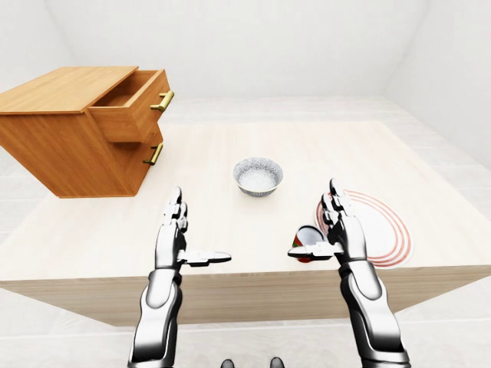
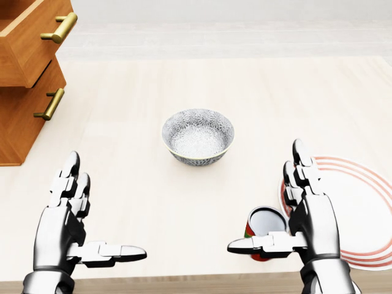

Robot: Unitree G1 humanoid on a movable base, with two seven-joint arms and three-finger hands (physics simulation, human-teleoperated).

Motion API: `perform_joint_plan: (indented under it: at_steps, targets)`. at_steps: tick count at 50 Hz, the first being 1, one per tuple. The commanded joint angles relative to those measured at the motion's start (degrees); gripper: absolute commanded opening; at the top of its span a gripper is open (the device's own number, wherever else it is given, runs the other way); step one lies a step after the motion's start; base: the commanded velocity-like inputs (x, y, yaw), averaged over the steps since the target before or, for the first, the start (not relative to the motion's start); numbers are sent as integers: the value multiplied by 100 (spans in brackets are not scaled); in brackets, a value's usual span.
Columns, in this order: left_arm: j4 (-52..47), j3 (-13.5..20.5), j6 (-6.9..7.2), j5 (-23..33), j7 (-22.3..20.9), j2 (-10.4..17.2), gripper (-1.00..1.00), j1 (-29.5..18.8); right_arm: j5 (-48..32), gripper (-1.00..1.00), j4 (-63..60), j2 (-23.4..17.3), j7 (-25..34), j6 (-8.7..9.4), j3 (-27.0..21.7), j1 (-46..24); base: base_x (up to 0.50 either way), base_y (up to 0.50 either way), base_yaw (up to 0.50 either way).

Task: Put the bowl on the plate.

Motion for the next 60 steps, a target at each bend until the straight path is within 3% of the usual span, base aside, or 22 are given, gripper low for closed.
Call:
perform_joint_plan:
  at_steps: [1,19,53,60]
  targets:
    - [-804,115,164,-140,-87,42,100,103,-8,100,-884,7,70,0,-11,170,0,0,0]
    - [-1936,309,164,-265,-282,50,100,241,198,100,-1819,18,199,0,-208,241,0,-3,0]
    - [-2291,687,164,-467,-345,85,100,86,311,100,-2225,53,396,0,-397,407,0,-50,0]
    - [-2748,759,164,-558,-325,142,100,-7,309,100,-2269,53,401,0,-411,409,0,-6,0]
